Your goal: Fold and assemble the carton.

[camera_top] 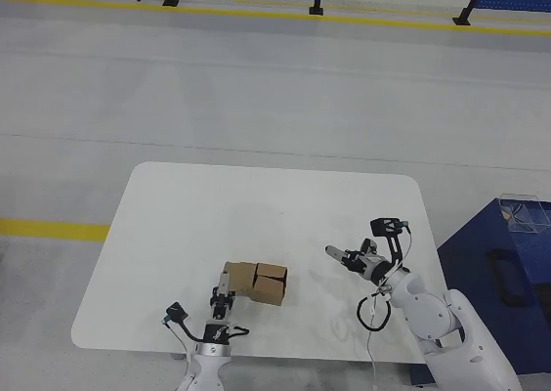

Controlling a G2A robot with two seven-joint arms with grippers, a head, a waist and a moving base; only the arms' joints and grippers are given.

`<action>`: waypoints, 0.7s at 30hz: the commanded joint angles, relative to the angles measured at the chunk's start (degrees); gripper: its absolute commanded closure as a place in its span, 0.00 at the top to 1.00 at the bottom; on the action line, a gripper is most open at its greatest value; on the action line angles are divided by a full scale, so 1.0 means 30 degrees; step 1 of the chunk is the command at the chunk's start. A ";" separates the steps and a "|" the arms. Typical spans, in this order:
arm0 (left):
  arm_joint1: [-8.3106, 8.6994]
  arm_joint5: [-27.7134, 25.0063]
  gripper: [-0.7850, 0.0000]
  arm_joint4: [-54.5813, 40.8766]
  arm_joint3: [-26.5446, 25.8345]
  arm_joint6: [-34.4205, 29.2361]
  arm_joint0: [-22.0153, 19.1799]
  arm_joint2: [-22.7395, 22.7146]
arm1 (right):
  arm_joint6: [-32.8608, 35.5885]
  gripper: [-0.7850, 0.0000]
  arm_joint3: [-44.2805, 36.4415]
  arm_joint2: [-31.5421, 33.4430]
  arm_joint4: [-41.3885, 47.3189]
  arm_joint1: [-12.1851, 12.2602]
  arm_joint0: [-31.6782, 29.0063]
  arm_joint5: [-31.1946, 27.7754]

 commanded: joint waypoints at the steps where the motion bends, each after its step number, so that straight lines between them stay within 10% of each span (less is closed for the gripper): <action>1: 0.0025 -0.0731 1.00 0.0221 0.0064 0.0020 0.0016 -0.0004 | 0.0000 1.00 0.0000 0.0000 0.0000 0.0000 0.0000 0.0000; 21: -0.0018 -0.4432 1.00 0.3416 -0.0680 0.1482 0.0324 0.0626 | 0.0000 1.00 0.0000 0.0000 0.0000 0.0000 0.0000 0.0000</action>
